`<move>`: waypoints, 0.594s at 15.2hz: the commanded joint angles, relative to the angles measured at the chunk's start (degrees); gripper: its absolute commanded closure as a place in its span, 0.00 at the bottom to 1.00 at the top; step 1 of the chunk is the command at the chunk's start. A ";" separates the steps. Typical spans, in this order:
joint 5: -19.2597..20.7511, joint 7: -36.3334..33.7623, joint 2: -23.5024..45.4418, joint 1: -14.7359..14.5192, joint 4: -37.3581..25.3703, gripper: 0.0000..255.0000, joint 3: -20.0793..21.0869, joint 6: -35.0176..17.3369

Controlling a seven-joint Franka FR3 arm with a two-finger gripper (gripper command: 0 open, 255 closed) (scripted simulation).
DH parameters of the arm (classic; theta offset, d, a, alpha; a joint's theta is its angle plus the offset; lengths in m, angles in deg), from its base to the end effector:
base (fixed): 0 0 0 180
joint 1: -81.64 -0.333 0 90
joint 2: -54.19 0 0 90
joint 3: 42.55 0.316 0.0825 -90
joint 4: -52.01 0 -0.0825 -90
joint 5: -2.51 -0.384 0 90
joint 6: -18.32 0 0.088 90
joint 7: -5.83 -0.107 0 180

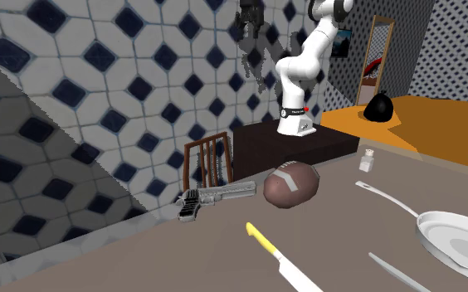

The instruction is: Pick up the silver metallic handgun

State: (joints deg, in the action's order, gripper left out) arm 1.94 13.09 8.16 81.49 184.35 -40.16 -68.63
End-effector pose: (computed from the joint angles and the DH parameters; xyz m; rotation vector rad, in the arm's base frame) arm 0.2966 0.0189 0.6125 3.1111 0.2479 0.0152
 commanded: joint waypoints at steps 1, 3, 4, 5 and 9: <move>0.00 0.00 0.00 0.00 0.00 0.00 0.00 0.00; -0.81 -1.61 1.13 -0.29 2.39 0.00 1.45 -3.60; -1.20 -2.41 1.83 -0.44 3.48 0.00 2.19 -5.42; -1.57 -3.21 2.62 -0.60 4.49 0.00 2.93 -7.26; -2.89 -6.41 6.68 -1.15 7.76 0.00 5.94 -14.76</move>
State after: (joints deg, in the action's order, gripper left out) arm -0.48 7.74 13.92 80.58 191.13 -35.17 -81.28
